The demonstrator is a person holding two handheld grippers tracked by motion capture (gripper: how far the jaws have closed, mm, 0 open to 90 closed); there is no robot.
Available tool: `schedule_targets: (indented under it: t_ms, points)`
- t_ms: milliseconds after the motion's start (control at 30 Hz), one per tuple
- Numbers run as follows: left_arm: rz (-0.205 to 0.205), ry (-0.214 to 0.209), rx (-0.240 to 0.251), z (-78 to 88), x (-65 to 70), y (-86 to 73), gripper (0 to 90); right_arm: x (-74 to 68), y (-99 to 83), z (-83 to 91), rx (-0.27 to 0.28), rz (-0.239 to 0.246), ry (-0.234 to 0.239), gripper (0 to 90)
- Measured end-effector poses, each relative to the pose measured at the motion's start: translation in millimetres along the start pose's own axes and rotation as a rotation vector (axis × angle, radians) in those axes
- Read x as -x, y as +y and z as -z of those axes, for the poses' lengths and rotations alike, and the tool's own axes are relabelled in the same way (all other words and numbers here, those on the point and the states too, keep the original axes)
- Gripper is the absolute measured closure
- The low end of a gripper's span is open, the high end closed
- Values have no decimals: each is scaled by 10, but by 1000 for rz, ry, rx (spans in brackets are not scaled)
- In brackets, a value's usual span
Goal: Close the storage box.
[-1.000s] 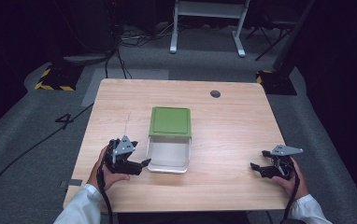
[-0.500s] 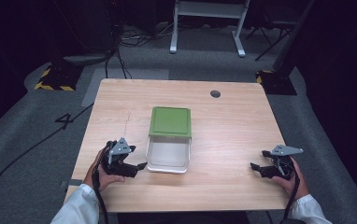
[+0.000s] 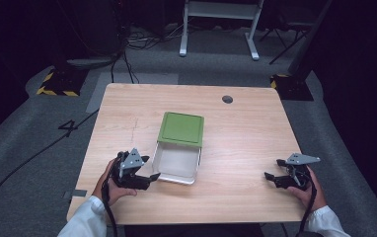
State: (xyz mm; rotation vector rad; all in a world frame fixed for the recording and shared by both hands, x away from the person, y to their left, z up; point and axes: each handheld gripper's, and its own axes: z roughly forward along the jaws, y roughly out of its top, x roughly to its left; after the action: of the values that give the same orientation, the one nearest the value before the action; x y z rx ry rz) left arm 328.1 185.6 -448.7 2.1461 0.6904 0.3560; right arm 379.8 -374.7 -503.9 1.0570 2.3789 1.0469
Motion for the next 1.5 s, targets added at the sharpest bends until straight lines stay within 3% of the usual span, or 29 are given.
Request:
schedule_targets:
  t_ms: [67,133,233,267,300,333,433,533,767,867,933,1233,1500]
  points:
    - [0,-14,23,81,65,7,269,0,0,0,0,0,0,163]
    - [-18,-57,45,145,152,16,290,-2,-1,0,1,1,-1,164]
    - [-43,-79,23,142,253,19,316,0,0,0,0,0,0,164]
    - [-65,-75,2,125,289,21,339,0,0,0,0,0,0,164]
    - [-82,-34,-22,115,318,32,357,0,0,0,0,1,-1,164]
    - [-84,-32,-22,118,322,41,352,-1,0,0,0,1,-1,164]
    - [-55,-23,-6,177,279,37,328,-1,0,0,0,1,-1,164]
    - [-37,-56,25,225,250,14,379,-1,0,0,0,1,-1,164]
    - [-33,-92,-92,-89,184,-82,467,-1,0,0,0,1,-1,164]
    - [-21,-104,-136,-207,159,-135,456,0,0,0,0,1,0,164]
    - [-31,-88,-146,-259,159,-132,423,0,0,0,0,1,0,164]
    - [17,-84,-79,-262,56,-39,426,0,0,0,0,2,-1,164]
    - [38,-10,-73,-361,-66,82,419,0,0,0,0,2,-1,164]
